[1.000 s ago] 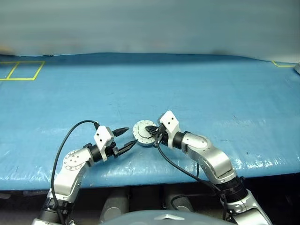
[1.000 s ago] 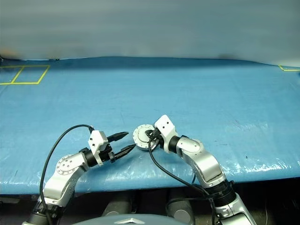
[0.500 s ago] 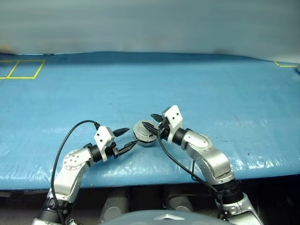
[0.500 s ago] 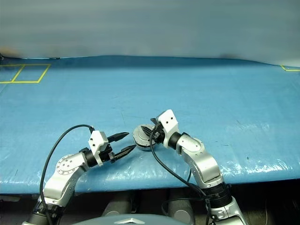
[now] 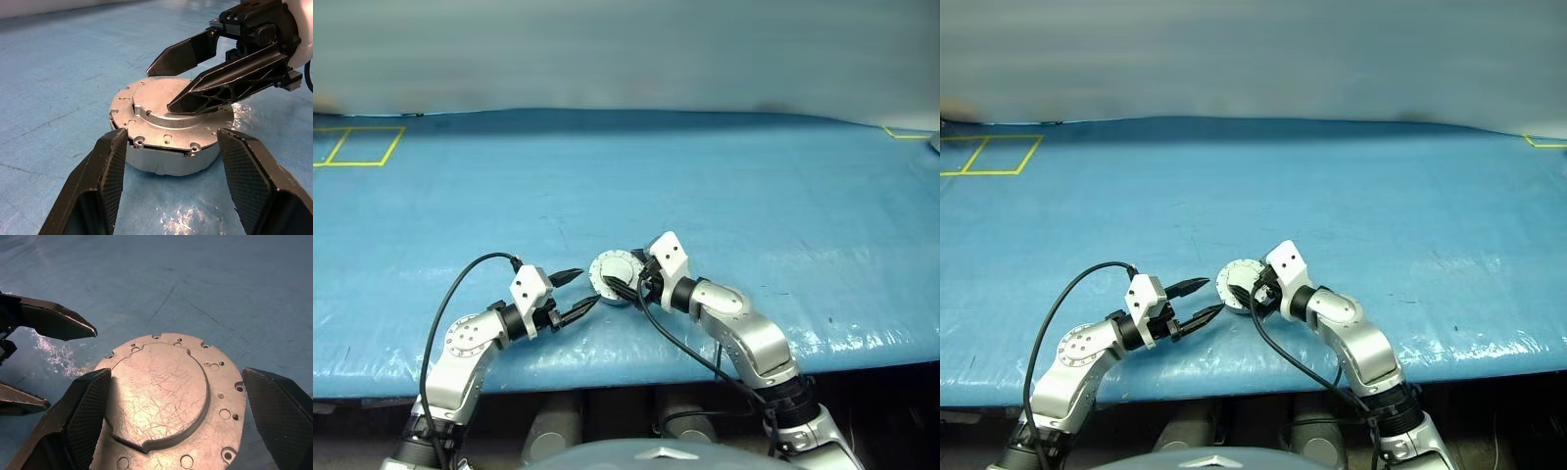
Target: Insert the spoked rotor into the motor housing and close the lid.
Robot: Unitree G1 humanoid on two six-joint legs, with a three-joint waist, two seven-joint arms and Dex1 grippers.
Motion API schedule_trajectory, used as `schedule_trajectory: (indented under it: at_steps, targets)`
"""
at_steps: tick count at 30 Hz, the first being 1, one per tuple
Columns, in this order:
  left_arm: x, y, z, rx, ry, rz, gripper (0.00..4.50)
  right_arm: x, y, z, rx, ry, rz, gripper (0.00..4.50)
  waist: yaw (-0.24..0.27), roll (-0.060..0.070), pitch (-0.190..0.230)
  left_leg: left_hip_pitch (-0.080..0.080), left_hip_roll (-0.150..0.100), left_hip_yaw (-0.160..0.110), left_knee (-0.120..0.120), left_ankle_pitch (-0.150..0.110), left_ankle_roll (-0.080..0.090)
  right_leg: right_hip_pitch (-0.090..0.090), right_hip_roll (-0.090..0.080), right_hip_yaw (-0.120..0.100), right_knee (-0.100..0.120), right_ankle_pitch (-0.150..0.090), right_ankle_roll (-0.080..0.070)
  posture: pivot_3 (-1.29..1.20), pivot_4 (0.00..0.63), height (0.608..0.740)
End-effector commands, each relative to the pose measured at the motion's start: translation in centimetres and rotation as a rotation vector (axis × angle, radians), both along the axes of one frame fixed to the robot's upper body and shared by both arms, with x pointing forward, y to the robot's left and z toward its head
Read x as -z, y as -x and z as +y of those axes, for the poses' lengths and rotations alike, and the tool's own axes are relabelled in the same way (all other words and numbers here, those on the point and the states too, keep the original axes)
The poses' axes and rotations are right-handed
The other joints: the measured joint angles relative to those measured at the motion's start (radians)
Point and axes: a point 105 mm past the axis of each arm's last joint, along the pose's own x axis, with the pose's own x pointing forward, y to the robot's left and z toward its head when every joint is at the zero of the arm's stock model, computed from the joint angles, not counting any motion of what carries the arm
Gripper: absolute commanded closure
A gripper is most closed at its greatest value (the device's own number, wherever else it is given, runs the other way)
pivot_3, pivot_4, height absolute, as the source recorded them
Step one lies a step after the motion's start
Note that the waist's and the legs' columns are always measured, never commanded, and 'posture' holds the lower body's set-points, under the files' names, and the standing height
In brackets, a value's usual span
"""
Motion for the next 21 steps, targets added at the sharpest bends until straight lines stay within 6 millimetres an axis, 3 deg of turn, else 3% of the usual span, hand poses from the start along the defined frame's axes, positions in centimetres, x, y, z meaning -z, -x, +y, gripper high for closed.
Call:
schedule_trajectory:
  at_steps: [1,11,16,19,21]
  targets:
    - [-0.6,0.0,-0.1,0.007,-0.001,-0.034,1.39,-1.4,0.7,1.0,-0.074,0.021,-0.106,0.02,0.000,0.000,0.000,0.000,0.000,0.000,0.000,0.000,0.000,0.000,0.000,0.000,0.000,0.000,0.000,0.00,0.150,0.740]
    - [-0.3,0.1,-0.2,0.013,-0.007,-0.027,1.39,-0.2,1.0,1.1,-0.122,0.151,-0.195,0.02,0.001,0.000,0.000,0.000,0.000,0.000,0.000,0.000,0.000,0.000,0.000,0.000,0.000,0.000,0.000,0.00,0.150,0.740]
    - [-0.3,0.1,-0.2,0.010,-0.007,-0.025,1.39,1.0,0.7,0.7,-0.090,0.155,-0.136,0.02,0.001,0.000,0.000,0.000,0.000,0.000,0.000,0.000,0.000,0.000,0.000,0.000,0.000,0.000,0.000,0.00,0.150,0.740]
    - [-0.3,0.1,-0.1,0.006,-0.006,-0.027,1.39,1.5,0.5,0.4,-0.068,0.155,-0.113,0.61,0.001,0.000,0.000,0.001,0.000,0.000,0.000,0.000,0.000,0.001,0.000,0.000,0.000,0.000,0.000,0.00,0.150,0.740]
    - [-0.3,0.1,0.0,0.003,-0.007,-0.028,1.39,1.6,0.1,0.2,-0.031,0.151,-0.095,1.23,0.001,0.000,0.000,0.001,0.000,0.000,0.000,0.000,0.000,0.001,0.000,0.000,0.000,0.000,0.000,0.00,0.150,0.740]
